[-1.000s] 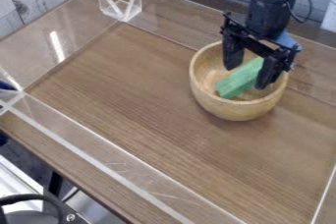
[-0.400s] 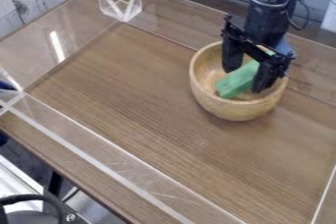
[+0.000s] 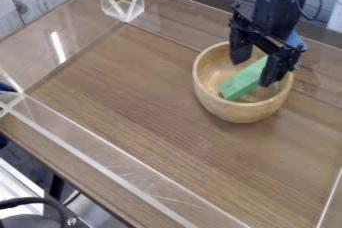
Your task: Remove the green block from inside the brown bowl and put it on the table
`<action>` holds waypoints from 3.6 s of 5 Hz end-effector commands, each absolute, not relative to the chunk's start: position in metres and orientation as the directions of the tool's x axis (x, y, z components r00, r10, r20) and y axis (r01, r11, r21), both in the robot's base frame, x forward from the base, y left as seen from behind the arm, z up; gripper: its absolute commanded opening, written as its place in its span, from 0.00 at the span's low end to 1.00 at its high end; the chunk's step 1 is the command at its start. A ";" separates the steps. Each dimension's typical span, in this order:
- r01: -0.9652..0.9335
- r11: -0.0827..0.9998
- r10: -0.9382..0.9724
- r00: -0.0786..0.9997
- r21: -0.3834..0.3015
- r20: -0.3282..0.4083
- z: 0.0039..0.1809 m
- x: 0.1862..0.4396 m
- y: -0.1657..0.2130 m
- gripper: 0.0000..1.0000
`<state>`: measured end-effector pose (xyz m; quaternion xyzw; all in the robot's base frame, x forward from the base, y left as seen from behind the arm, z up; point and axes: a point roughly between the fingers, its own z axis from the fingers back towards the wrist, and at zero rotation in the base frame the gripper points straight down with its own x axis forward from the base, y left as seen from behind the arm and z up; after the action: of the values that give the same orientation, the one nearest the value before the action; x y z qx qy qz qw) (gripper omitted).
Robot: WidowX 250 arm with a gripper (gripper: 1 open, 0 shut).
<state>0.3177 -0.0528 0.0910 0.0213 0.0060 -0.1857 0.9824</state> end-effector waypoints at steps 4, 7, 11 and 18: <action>0.375 0.926 -0.376 0.926 0.044 0.021 0.097 0.316 -0.047 1.00; 0.390 0.918 -0.393 0.918 0.065 0.042 0.107 0.318 -0.051 1.00; 0.382 0.922 -0.383 0.924 0.060 0.004 0.079 0.338 -0.039 1.00; 0.345 0.937 -0.345 0.938 0.054 -0.015 0.071 0.342 -0.021 0.00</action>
<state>0.3330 -0.0237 0.0508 0.0254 0.0371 -0.1820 0.9823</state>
